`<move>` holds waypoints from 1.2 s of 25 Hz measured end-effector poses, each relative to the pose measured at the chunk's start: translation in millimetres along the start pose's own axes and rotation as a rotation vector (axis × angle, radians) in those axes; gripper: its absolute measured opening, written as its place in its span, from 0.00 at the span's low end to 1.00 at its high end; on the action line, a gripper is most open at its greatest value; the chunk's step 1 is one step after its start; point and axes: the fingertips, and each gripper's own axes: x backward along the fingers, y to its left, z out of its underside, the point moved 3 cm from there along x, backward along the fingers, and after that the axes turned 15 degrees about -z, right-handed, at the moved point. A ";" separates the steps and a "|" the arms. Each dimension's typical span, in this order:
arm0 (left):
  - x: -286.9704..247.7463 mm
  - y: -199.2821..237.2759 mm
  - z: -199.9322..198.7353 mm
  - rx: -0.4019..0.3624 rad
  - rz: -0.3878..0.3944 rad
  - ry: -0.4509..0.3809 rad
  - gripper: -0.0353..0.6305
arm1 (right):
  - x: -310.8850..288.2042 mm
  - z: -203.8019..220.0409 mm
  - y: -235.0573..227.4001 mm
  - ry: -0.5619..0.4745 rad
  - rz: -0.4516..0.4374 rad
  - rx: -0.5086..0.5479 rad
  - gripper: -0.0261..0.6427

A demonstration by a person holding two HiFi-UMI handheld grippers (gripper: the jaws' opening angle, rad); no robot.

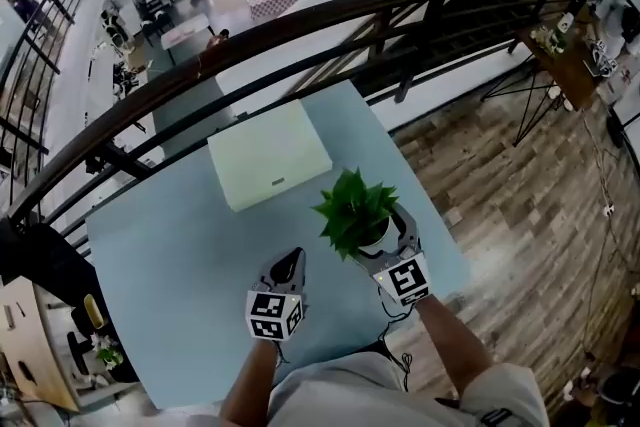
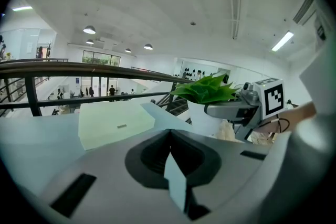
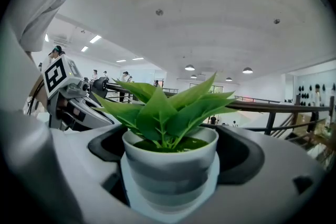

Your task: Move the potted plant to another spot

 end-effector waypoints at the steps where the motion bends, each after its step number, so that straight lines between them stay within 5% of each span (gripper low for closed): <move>1: -3.6 0.5 0.9 0.002 -0.009 0.008 0.07 | -4.8 2.7 -4.9 0.007 -0.013 0.005 0.82; 14: -74.4 -21.2 29.5 0.039 -0.110 0.106 0.07 | -44.9 73.0 -70.5 0.064 -0.110 -0.056 0.82; 30: -92.8 -30.3 56.5 0.023 -0.146 0.202 0.07 | -35.2 123.3 -102.4 0.078 -0.040 -0.164 0.82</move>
